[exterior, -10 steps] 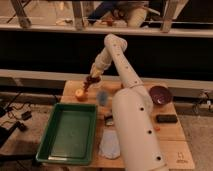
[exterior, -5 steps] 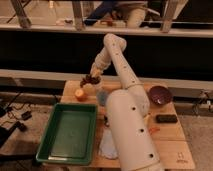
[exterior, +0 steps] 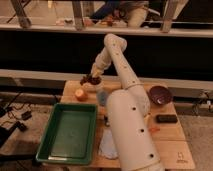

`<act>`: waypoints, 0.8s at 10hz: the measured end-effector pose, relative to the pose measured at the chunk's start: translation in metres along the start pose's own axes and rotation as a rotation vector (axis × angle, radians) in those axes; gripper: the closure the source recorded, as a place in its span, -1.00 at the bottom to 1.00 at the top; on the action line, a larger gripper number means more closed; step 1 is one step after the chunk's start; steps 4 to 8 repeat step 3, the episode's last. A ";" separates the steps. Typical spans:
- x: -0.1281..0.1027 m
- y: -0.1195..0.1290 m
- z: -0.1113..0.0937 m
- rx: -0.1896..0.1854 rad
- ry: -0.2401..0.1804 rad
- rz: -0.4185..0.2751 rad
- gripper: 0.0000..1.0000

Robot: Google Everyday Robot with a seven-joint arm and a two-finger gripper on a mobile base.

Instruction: Place grapes in paper cup

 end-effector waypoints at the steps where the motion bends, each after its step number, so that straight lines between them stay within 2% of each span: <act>1: 0.000 0.000 0.000 0.000 0.000 0.000 -0.42; 2: 0.000 0.000 0.000 0.000 0.000 0.000 -0.58; 8: 0.000 0.000 0.000 0.000 0.000 0.000 -0.60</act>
